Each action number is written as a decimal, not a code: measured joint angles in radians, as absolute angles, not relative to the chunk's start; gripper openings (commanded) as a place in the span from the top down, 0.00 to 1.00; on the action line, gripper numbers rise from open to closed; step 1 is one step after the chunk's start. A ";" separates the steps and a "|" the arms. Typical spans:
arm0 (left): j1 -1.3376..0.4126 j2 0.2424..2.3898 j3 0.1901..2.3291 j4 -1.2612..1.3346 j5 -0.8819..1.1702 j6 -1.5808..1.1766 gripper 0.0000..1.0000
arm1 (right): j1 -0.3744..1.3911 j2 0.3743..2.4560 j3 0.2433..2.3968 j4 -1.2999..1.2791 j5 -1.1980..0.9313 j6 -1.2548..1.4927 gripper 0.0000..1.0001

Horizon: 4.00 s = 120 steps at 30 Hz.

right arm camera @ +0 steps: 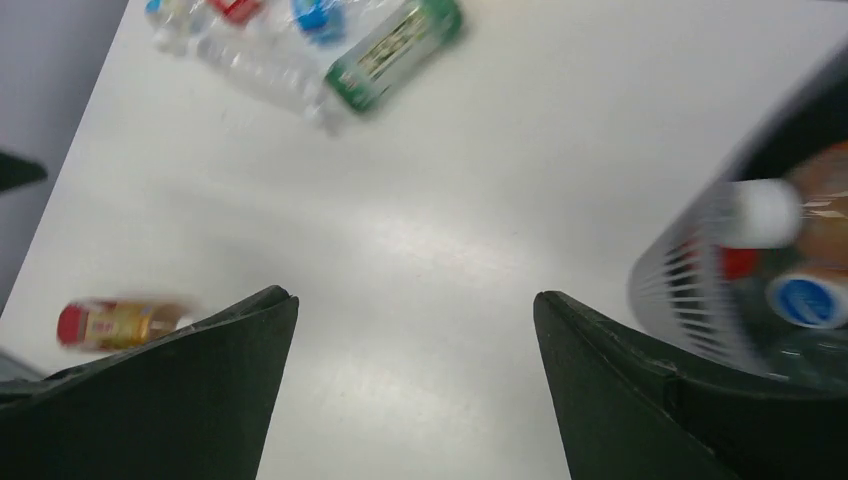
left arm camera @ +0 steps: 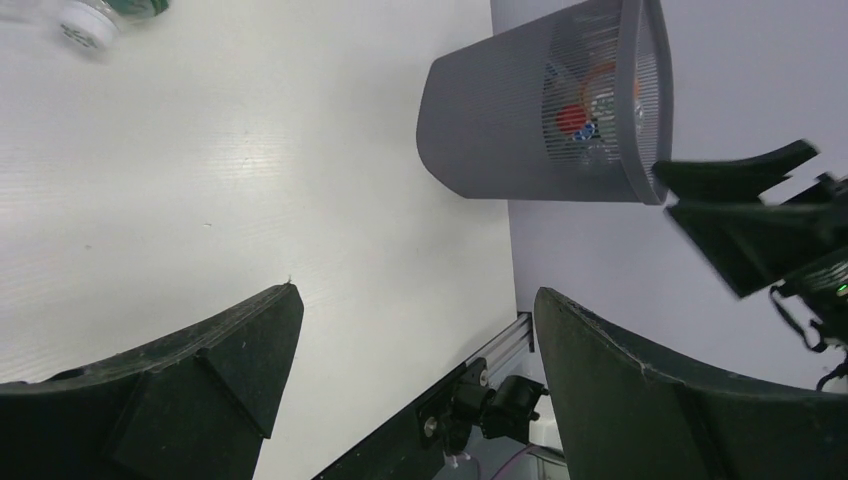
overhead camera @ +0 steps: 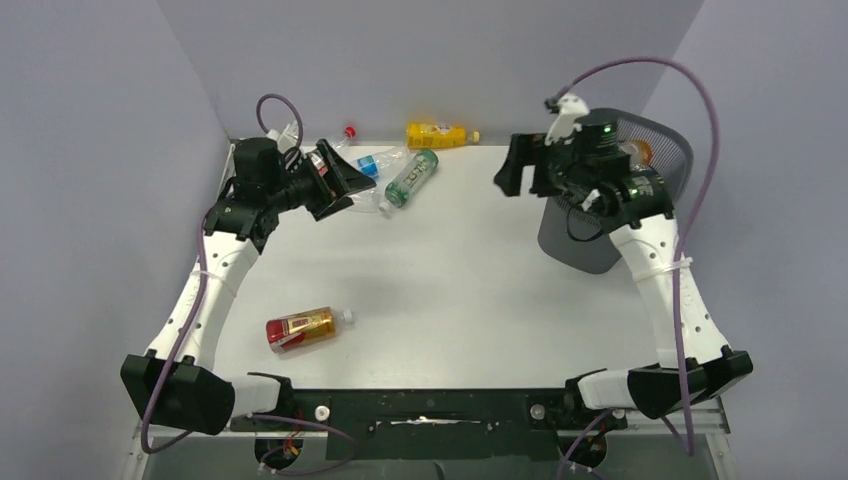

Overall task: Put the plastic bottles in the bin
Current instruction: Place the plastic bottle in the trash bin, then pick up the plastic bottle at the center of the board.

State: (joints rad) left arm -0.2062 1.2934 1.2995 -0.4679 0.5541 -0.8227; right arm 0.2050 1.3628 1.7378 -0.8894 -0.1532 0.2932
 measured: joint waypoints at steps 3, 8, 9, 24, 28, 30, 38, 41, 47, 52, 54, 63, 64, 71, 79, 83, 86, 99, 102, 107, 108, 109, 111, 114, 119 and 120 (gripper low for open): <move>-0.158 1.270 1.298 -0.483 0.555 -0.823 0.13 | 0.359 1.340 1.607 -0.845 -0.189 0.292 0.07; -0.054 1.198 1.248 -0.513 0.550 -0.823 0.13 | 0.540 1.336 1.409 -0.746 -0.247 0.296 0.08; -0.030 1.187 1.238 -0.523 0.546 -0.823 0.13 | 0.566 1.336 1.386 -0.730 -0.252 0.297 0.08; 0.017 1.114 1.118 -0.647 0.456 -0.826 0.13 | 0.985 1.547 1.234 -0.337 -0.270 0.105 0.10; 0.029 1.100 1.118 -0.669 0.419 -0.825 0.13 | 1.019 1.599 1.198 -0.273 -0.309 -0.020 0.10; 0.035 1.090 1.118 -0.676 0.409 -0.825 0.13 | 1.022 1.632 1.201 -0.243 -0.331 -0.078 0.10; 0.035 1.087 1.118 -0.687 0.395 -0.823 0.13 | 1.055 1.818 1.319 -0.243 -0.360 -0.262 0.13; 0.035 1.091 1.118 -0.688 0.393 -0.822 0.13 | 1.068 1.869 1.355 -0.256 -0.372 -0.301 0.13; 0.035 1.108 1.118 -0.691 0.389 -0.810 0.13 | 1.083 1.938 1.414 -0.281 -0.388 -0.358 0.13; 0.041 1.114 1.118 -0.693 0.383 -0.803 0.13 | 1.088 1.978 1.440 -0.288 -0.389 -0.393 0.15; 0.046 1.114 1.118 -0.693 0.375 -0.802 0.13 | 1.088 1.998 1.446 -0.289 -0.389 -0.407 0.16; 0.063 1.131 1.118 -0.695 0.366 -0.798 0.13 | 1.088 2.088 1.499 -0.287 -0.388 -0.431 0.22; 0.063 1.134 1.118 -0.695 0.366 -0.798 0.13 | 1.088 2.093 1.504 -0.285 -0.388 -0.432 0.23; 0.068 1.141 1.118 -0.696 0.366 -0.791 0.13 | 1.087 2.116 1.544 -0.273 -0.389 -0.434 0.31; 0.068 1.143 1.118 -0.698 0.366 -0.785 0.13 | 1.087 2.170 1.575 -0.273 -0.389 -0.429 0.49; 0.068 1.143 1.118 -0.699 0.366 -0.781 0.13 | 1.087 2.202 1.620 -0.303 -0.390 -0.419 0.64; 0.068 1.143 1.118 -0.700 0.366 -0.781 0.13 | 1.087 2.220 1.649 -0.320 -0.391 -0.413 0.70; 0.068 1.143 1.118 -0.700 0.368 -0.781 0.13 | 1.086 2.033 1.433 -0.347 -0.281 -0.318 0.76; 0.068 1.143 1.118 -0.699 0.369 -0.781 0.13 | 1.085 1.945 1.377 -0.364 -0.211 -0.281 0.76; 0.074 1.159 1.142 -0.700 0.369 -0.776 0.13 | 1.075 1.769 1.301 -0.418 -0.079 -0.207 0.76; 0.076 1.164 1.149 -0.699 0.369 -0.775 0.13 | 1.072 1.738 1.291 -0.429 -0.056 -0.192 0.75; 0.082 1.169 1.159 -0.699 0.370 -0.774 0.13 | 1.066 1.709 1.283 -0.440 -0.033 -0.175 0.74; 0.091 1.173 1.168 -0.696 0.371 -0.773 0.13 | 1.055 1.665 1.273 -0.467 0.014 -0.144 0.74; 0.107 1.176 1.174 -0.693 0.378 -0.771 0.13 | 1.029 1.617 1.272 -0.518 0.088 -0.089 0.75; 0.128 1.179 1.174 -0.691 0.395 -0.765 0.13 | 0.949 1.584 1.305 -0.625 0.210 0.001 0.73; 0.128 1.179 1.174 -0.691 0.400 -0.765 0.13 | 0.928 1.577 1.319 -0.643 0.229 0.015 0.72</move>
State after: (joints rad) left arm 0.1284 1.1790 1.1740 -0.6910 0.4000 -0.7650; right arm 0.9283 1.5768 1.3190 -0.6430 0.2291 0.0147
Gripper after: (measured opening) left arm 0.871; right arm 0.368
